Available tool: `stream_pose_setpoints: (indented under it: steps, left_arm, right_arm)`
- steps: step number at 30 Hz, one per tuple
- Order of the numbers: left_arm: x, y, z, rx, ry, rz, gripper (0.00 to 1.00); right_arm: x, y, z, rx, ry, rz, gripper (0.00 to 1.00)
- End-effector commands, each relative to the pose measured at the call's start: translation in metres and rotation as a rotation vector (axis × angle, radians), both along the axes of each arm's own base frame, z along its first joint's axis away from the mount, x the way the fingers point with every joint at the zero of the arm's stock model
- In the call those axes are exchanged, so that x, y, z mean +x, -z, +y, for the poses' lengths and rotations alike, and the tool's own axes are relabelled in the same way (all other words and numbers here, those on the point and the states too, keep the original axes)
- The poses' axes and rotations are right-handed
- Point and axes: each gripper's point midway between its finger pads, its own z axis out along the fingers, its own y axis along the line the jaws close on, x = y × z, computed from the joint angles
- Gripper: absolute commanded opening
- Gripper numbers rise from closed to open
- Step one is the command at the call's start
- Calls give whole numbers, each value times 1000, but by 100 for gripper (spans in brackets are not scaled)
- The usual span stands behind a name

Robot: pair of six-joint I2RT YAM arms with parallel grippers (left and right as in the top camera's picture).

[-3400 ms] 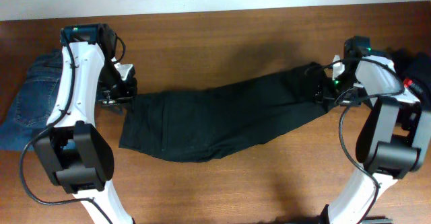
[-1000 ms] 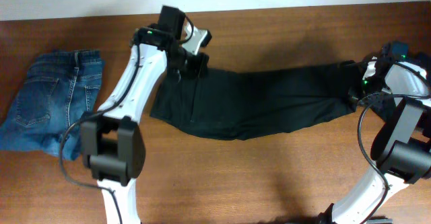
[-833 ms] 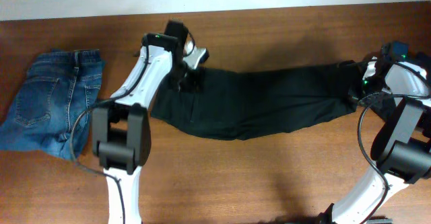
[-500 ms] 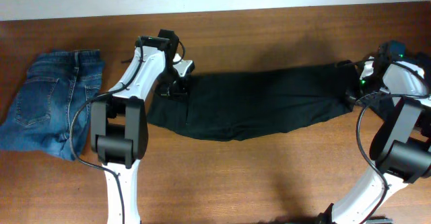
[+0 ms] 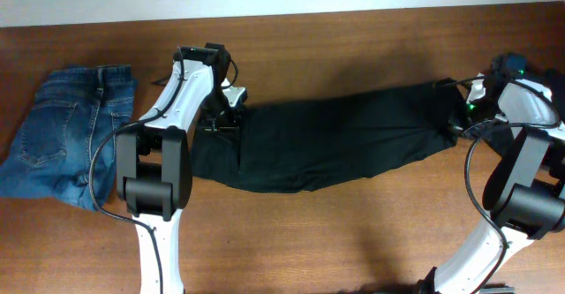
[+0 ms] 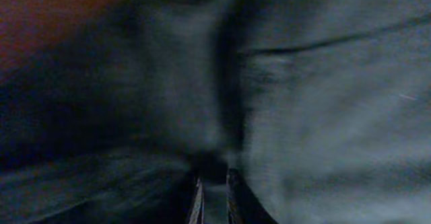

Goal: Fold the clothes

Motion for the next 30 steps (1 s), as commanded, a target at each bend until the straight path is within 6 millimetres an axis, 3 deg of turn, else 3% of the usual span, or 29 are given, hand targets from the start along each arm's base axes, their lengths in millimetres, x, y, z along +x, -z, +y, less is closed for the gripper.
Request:
stream_pose_setpoints:
  steps: [1, 8, 11, 13, 16, 19, 25, 30]
  left_arm:
    - [12, 12, 65, 329, -76, -49, 14]
    - [22, 14, 60, 314, -119, -90, 17]
    - [24, 13, 62, 321, -120, -97, 1]
    - [30, 11, 61, 318, -125, -120, 1]
    - [43, 0, 60, 310, -133, -168, 1]
    - [57, -17, 57, 295, -143, -226, 1]
    - [73, -47, 54, 272, -159, -316, 1]
    - [73, -51, 54, 270, -160, -325, 1]
  right_arm:
    - [3, -17, -18, -68, 31, -34, 4]
    - [3, -17, -19, -71, 32, -31, 4]
    - [4, -18, -20, -73, 34, -36, 4]
    - [5, -21, -23, -76, 38, -43, 4]
    - [8, -36, -24, -89, 9, -62, 4]
    - [14, -63, -22, -103, -22, -99, 4]
    - [24, -119, 19, -118, -197, -163, 4]
    - [26, -128, 79, -156, -370, -140, 4]
